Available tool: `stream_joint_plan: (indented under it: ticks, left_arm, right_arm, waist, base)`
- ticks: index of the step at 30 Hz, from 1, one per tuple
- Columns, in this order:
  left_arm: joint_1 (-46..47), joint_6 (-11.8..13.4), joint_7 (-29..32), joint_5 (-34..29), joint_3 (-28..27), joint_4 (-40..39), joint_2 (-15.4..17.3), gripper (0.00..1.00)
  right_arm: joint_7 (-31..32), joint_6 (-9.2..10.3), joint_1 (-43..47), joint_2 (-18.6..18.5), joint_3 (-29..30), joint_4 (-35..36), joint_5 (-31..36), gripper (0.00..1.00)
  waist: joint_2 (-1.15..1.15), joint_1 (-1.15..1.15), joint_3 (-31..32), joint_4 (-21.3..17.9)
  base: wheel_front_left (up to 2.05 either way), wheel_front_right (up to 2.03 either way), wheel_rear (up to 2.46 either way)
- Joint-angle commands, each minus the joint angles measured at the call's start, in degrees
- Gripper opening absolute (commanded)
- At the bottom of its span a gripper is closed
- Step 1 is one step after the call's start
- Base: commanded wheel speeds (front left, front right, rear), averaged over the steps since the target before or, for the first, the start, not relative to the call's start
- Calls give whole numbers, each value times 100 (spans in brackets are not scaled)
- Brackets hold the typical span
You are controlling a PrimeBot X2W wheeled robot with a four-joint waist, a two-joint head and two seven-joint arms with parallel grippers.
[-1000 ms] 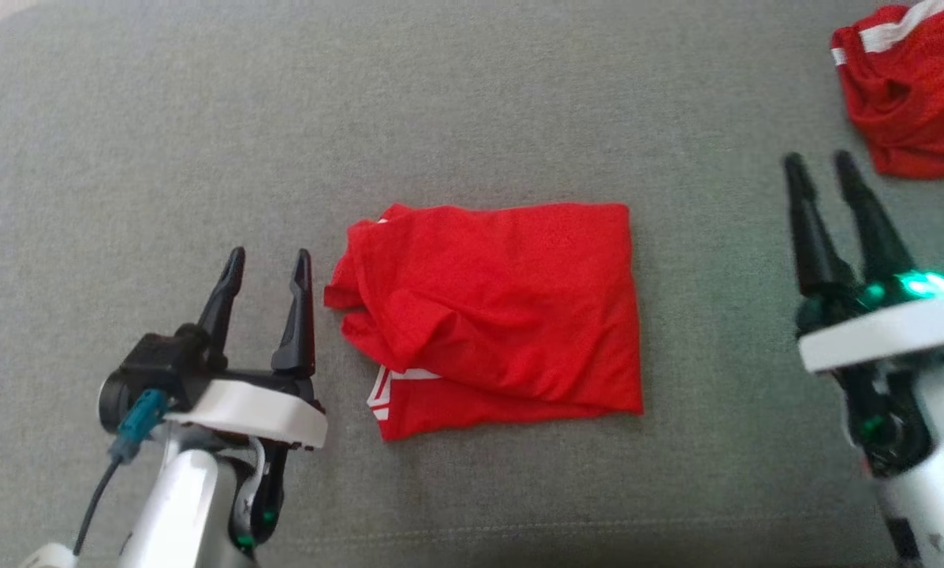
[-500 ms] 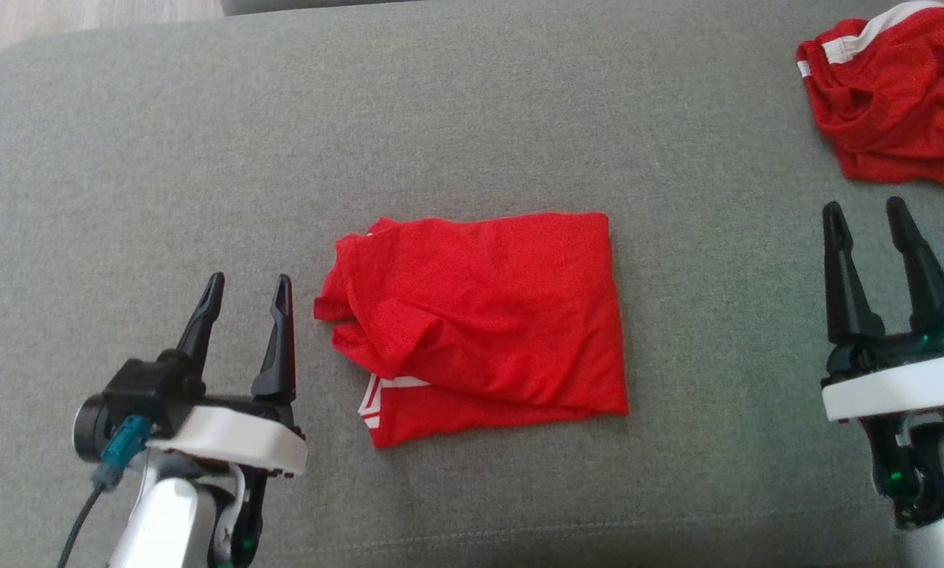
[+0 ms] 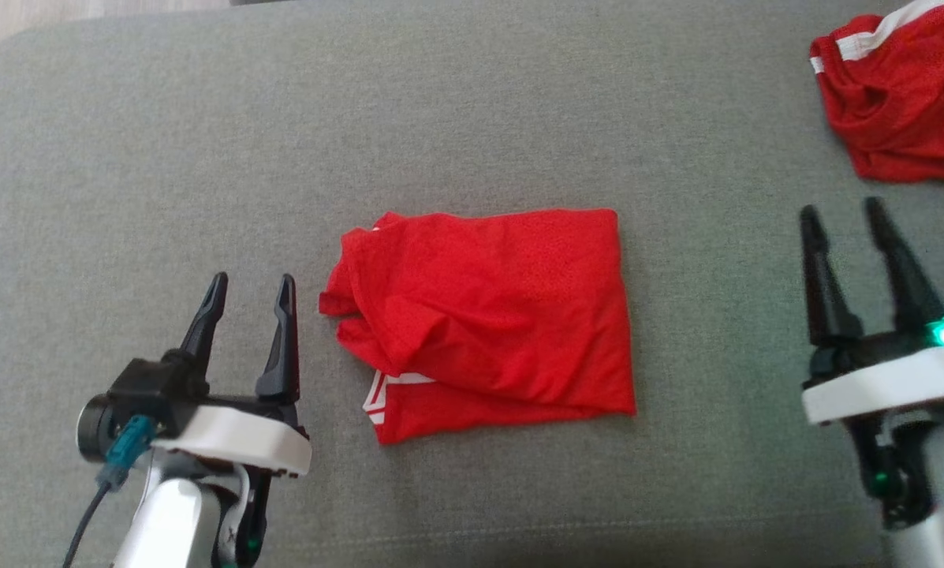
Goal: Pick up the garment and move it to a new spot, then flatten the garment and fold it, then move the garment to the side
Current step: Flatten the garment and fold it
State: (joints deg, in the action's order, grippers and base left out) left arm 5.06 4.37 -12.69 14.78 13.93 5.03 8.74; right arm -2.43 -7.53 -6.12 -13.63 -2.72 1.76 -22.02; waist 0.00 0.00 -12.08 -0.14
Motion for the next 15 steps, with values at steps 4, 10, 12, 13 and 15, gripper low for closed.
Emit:
stream_joint_plan:
  ticks: [4, 10, 12, 13, 15]
  left_arm:
    - [308, 16, 1, -27, -145, -215, 92, 100]
    - [437, -6, -36, -23, -79, -150, 44, 100]
    - [475, -14, -55, -18, -57, -119, 23, 100]
    - [495, -18, -66, -16, -47, -99, 12, 100]
    - [539, -33, -86, -10, -18, -54, -16, 100]
  right_arm:
    - [153, 4, -279, 13, -720, 140, 207, 0]
    - [172, 4, -734, 140, -1798, -212, 220, 0]
    - [148, 4, -926, 213, -2267, -425, 151, 0]
    - [132, 4, -1028, 255, -2504, -548, 115, 0]
    - [75, 4, -1240, 332, -2941, -821, 34, 0]
  waist:
    - [0, 0, -111, 104]
    - [0, 0, -198, 241]
    - [0, 0, -234, 308]
    - [0, 0, -250, 342]
    - [0, 0, -288, 422]
  base:
    - [0, 0, 0]
    - [0, 0, 0]
    - [0, 0, 0]
    - [0, 0, 0]
    - [0, 0, 0]
